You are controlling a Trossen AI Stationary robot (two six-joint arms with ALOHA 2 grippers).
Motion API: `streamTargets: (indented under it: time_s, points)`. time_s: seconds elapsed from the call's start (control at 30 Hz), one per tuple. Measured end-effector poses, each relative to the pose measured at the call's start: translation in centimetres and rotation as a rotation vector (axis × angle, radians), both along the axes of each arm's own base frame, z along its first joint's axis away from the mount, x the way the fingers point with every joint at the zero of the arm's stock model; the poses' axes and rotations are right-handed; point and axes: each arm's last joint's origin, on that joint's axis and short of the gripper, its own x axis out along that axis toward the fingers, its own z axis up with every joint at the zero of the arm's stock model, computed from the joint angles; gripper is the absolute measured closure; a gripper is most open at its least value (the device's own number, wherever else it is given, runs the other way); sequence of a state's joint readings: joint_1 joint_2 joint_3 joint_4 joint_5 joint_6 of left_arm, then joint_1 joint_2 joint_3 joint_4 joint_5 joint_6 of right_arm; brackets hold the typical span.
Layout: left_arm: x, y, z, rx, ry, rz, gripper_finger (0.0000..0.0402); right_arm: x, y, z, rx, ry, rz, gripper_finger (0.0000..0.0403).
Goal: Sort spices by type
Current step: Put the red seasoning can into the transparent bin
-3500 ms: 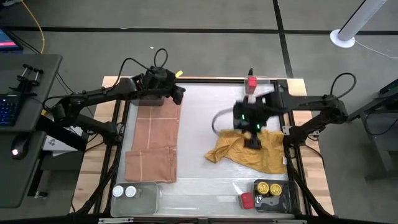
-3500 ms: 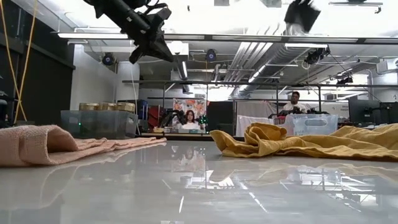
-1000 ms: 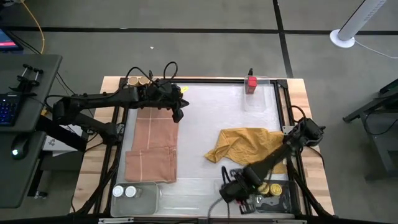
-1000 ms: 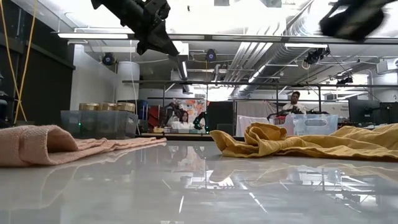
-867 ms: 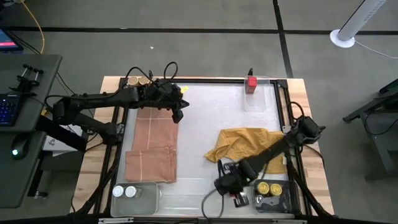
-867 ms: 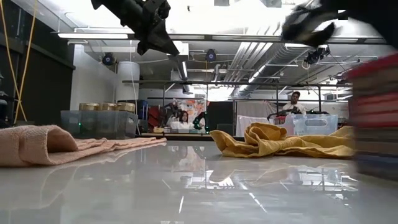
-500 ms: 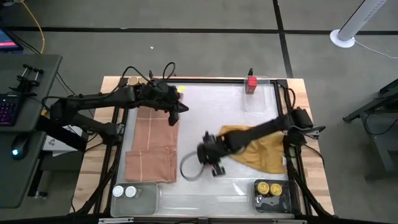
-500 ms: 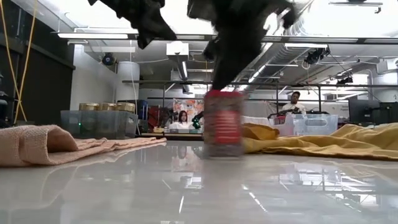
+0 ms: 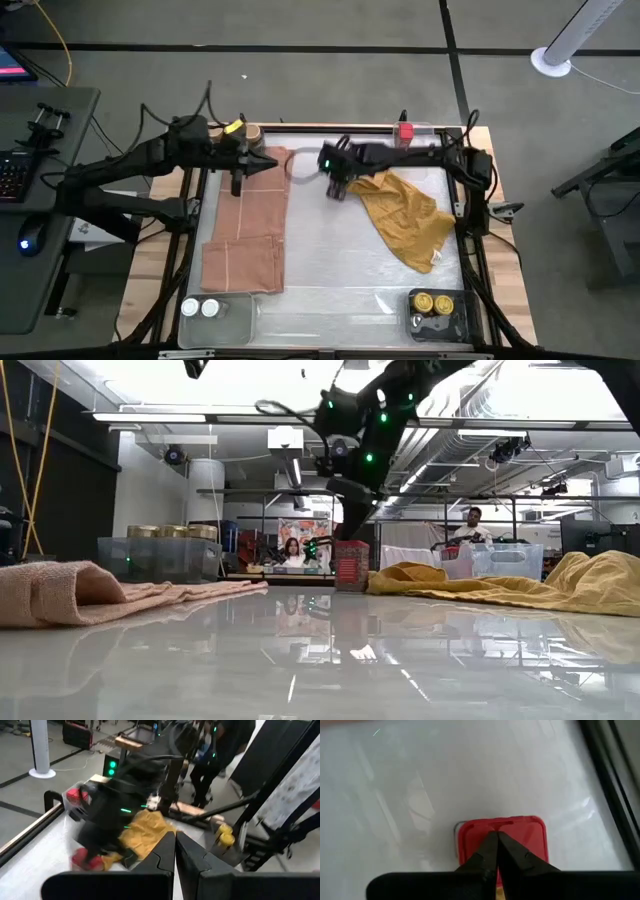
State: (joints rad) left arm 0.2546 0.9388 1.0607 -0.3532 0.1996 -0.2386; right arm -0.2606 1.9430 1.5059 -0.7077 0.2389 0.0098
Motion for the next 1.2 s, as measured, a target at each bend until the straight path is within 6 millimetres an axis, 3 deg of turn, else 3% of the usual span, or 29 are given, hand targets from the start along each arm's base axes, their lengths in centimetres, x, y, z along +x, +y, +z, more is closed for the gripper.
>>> streamTargets:
  time_s: [0.13,0.23,0.57,0.73,0.97,1.2]
  points:
    - [-0.8,-0.2,0.5,-0.044,-0.03,0.011,0.0402,-1.1,-3.6,0.0,0.118,-0.088,-0.228,0.0403]
    - [-0.7,-0.4,0.5,-0.064,-0.028,0.006,0.0402,-1.2,-4.5,0.2,0.206,-0.158,-0.279,0.0403]
    - [0.7,-0.5,-0.4,-0.071,0.018,-0.016,0.0402,-0.5,-3.5,1.8,0.195,-0.158,-0.251,0.0403]
    - [1.2,-0.6,-0.8,-0.079,0.042,-0.025,0.0401,-0.1,-2.8,4.3,0.127,-0.2,-0.228,0.0403]
    - [1.1,-1.2,-1.6,0.0,0.129,-0.08,0.0401,-0.3,-3.6,6.1,0.219,-0.307,-0.379,0.0403]
    - [1.0,-1.3,-1.9,-0.006,0.167,-0.081,0.0401,-2.1,-5.8,4.6,0.272,-0.294,-0.699,0.0403]
